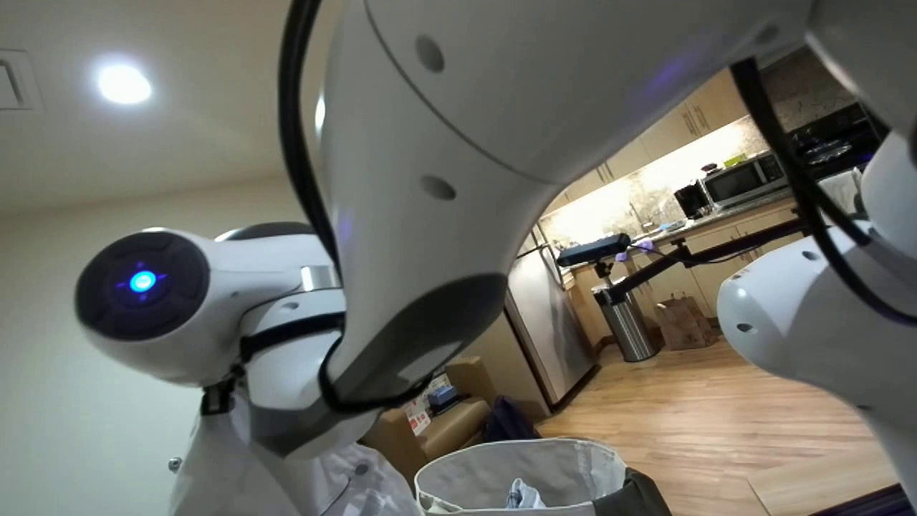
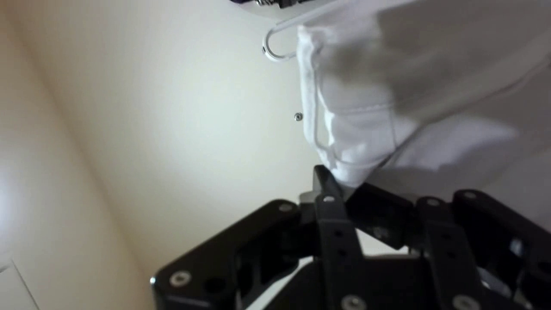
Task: Move all the clothes from the couch and put them in the carrier bag
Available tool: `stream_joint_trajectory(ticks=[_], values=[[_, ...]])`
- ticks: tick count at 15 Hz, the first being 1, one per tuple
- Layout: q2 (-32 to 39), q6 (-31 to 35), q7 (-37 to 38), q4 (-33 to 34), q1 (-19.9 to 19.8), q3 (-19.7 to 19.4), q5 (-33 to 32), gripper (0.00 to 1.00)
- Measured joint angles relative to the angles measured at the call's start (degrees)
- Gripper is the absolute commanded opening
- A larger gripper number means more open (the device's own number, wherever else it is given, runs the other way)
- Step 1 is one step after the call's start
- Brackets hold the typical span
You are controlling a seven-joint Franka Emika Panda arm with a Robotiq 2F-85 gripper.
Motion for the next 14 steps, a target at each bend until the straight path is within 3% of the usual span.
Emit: stream_joint_trajectory(ticks=[2,6,10,14], values=[[0.00,0.00,-3.21,-2.26,0.63,-2.37,0.00,0.05],[0.37,-0.08,-3.67,-2.60,0.85,-2.16,0.62,0.05],[-2.94,-1.36,-3.75,-2.60,0.85,-1.72,8.37,0.04],[-9.39,-1.39,-5.24,-3.97,2.19,-9.78,14.15,0.04]])
